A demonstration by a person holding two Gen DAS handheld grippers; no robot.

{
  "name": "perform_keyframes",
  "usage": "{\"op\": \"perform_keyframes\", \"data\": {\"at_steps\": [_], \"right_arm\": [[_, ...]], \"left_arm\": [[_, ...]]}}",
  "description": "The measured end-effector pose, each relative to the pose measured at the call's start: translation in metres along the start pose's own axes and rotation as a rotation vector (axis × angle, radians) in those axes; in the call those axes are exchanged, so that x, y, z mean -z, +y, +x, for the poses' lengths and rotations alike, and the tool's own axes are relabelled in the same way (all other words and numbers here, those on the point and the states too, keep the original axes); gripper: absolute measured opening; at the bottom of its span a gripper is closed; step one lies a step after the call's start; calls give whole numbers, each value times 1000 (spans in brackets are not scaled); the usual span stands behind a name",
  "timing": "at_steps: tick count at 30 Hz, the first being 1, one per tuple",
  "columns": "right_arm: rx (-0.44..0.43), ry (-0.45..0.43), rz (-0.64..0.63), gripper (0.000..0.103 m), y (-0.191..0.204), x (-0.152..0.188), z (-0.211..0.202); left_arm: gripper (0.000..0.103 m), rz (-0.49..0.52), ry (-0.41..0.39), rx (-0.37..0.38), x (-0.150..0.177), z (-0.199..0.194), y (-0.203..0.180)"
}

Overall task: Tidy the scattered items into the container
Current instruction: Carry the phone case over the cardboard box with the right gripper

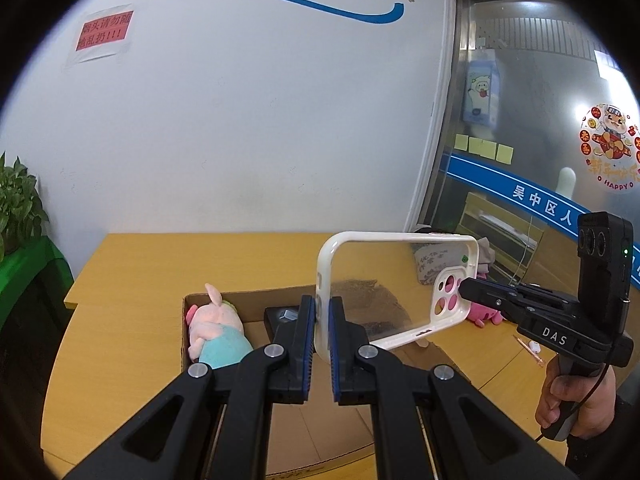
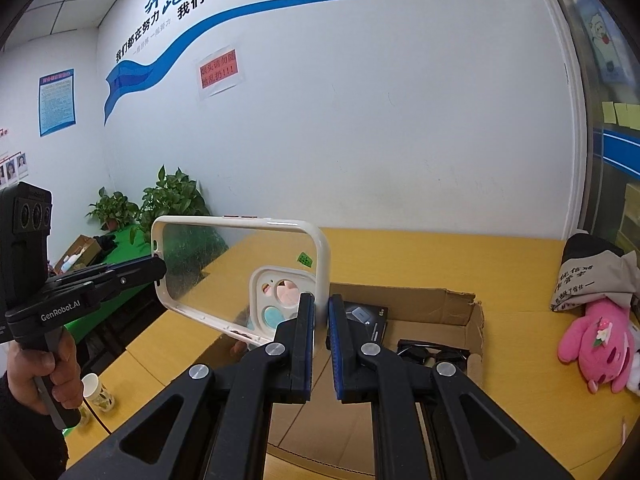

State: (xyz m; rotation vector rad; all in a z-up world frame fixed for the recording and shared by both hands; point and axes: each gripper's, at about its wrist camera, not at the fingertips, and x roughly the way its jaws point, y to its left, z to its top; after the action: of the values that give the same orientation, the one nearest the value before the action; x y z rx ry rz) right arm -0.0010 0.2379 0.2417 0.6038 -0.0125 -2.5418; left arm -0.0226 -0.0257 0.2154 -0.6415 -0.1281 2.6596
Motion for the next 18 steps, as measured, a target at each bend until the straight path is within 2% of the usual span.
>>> {"op": "perform_keyframes", "data": {"at_steps": [9, 18], "right_arm": [[1, 47, 21, 8, 7, 26, 36], [-34, 113, 53, 8, 2, 50, 85]], "left_arm": [[6, -24, 49, -18, 25, 10, 26], [6, -51, 132, -49, 46, 40, 52]]}}
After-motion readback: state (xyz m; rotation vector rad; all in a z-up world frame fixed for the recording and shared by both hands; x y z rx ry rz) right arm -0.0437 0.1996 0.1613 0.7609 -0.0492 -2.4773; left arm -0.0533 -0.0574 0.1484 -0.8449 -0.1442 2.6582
